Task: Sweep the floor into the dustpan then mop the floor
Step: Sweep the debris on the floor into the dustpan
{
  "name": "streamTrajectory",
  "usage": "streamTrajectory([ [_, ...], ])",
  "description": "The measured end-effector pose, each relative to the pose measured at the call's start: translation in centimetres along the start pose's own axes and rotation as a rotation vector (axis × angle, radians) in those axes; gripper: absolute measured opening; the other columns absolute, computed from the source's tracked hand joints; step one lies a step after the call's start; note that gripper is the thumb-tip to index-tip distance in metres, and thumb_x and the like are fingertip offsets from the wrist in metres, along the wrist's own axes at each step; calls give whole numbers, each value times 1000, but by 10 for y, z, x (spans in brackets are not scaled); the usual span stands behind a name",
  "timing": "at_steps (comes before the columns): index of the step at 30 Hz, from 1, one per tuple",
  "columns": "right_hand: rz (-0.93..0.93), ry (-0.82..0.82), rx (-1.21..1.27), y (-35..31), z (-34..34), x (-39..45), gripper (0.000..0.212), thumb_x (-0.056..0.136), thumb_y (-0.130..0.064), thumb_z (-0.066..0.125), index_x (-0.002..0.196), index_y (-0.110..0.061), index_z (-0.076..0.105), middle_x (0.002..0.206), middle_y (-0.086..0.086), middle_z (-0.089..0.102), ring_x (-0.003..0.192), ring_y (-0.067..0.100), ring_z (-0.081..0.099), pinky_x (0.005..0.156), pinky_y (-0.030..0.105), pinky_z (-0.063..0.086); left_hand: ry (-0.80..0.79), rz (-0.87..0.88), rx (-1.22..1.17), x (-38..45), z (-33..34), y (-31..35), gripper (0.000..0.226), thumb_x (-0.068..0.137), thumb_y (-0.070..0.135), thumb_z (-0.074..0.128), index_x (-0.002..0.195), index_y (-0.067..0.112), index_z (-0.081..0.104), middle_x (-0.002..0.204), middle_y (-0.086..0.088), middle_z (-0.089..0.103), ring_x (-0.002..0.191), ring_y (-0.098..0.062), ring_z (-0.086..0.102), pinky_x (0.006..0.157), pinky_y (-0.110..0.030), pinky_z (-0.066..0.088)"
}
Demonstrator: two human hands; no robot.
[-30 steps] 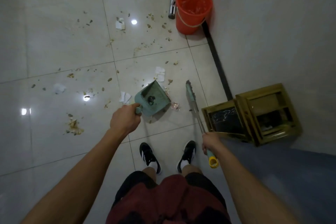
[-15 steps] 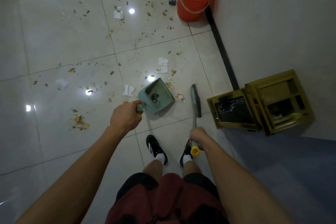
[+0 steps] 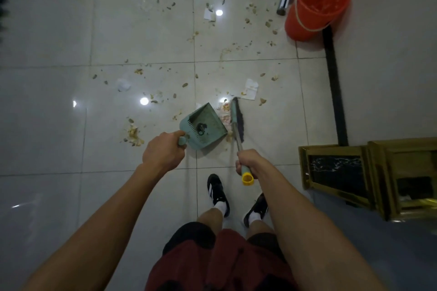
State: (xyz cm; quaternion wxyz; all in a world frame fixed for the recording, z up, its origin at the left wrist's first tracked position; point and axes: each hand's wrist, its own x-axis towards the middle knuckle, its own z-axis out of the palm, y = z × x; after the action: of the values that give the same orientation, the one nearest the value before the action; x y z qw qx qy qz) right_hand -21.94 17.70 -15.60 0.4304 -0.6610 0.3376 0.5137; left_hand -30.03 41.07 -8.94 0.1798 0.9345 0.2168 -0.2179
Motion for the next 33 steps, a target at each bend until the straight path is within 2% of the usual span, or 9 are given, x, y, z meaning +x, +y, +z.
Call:
streamTrajectory([
  [7,-24,-66,3,-31,27,-10,13,103,-9,36,98,-5,48,64,9,42,46,14,36,34,17,35,49,-128,-41,-21,-6,-48,20,92,32,57,110,32,65,80,-2,66,69,-24,63,66,-40,60],
  [14,-56,-92,-57,-40,22,-39,16,103,-11,38,95,-4,50,64,9,42,42,13,35,35,16,34,78,-248,-112,-50,-9,-48,18,88,32,51,102,34,61,83,-2,65,72,-27,62,67,-38,58],
  [17,-76,-74,-83,-29,13,-48,19,103,-12,37,93,-4,51,65,9,44,46,14,36,34,17,35,94,-275,-132,-62,-5,-36,17,88,30,50,101,34,61,85,-3,65,73,-28,62,66,-37,58],
  [21,-51,-8,-103,-3,-12,-50,20,101,-6,35,90,-1,50,63,11,44,46,17,37,34,17,34,127,-297,-145,-81,7,-11,29,91,29,53,117,36,64,90,-4,68,77,-28,63,67,-35,56],
  [24,-59,22,-116,21,-37,-50,20,100,-3,36,87,0,51,64,10,43,47,18,37,37,18,35,149,-299,-146,-92,20,13,25,93,28,53,115,33,65,90,-6,68,76,-29,64,67,-37,56],
  [29,-52,16,-188,66,-79,-53,24,95,8,37,75,1,49,64,12,44,49,20,40,48,29,34,153,-299,-158,-106,39,52,31,91,25,55,119,31,66,90,-6,69,78,-29,65,72,-41,60],
  [33,-117,-17,-343,97,-91,-57,27,95,-1,46,69,-9,48,68,8,51,55,18,50,52,29,46,143,-293,-127,-114,48,64,26,91,25,55,113,32,66,85,-4,65,74,-27,63,68,-38,59],
])
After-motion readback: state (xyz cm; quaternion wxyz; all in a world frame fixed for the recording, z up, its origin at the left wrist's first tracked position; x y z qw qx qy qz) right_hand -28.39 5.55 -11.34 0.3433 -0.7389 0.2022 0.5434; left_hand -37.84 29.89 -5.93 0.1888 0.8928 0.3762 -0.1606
